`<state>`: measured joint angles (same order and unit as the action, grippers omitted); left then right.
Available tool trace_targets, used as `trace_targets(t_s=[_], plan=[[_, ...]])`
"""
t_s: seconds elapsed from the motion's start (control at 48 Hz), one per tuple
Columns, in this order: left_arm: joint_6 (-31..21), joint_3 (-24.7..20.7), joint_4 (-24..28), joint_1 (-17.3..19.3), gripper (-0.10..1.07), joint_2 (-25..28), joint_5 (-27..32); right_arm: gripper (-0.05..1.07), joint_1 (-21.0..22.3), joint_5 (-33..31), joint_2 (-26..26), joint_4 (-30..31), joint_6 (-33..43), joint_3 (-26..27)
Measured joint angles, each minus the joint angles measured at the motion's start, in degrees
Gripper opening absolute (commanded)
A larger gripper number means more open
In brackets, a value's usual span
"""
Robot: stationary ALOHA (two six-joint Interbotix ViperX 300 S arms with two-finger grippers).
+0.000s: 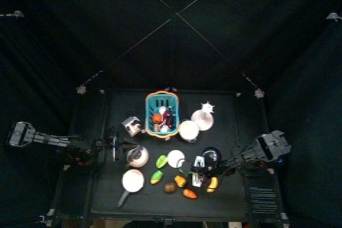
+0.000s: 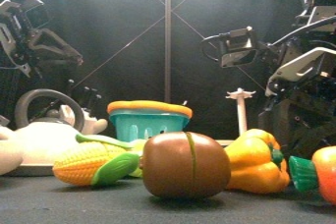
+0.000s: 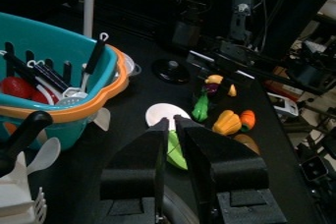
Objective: Grab pea
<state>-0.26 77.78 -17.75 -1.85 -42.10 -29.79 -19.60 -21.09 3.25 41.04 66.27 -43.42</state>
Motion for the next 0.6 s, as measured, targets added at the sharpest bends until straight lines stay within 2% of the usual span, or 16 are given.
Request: trace_targets(t_s=[0.25, 0.604], plan=[[0.09, 0.0, 0.0, 0.0, 0.59, 0.0, 0.0, 0.64, -0.35, -3.69, -4.48, 0.18, 0.0, 0.26], [0.0, 0.0, 0.0, 0.0, 0.59, 0.0, 0.0, 0.64, -0.35, -4.57, -4.66, 1.41, 0.0, 0.44]])
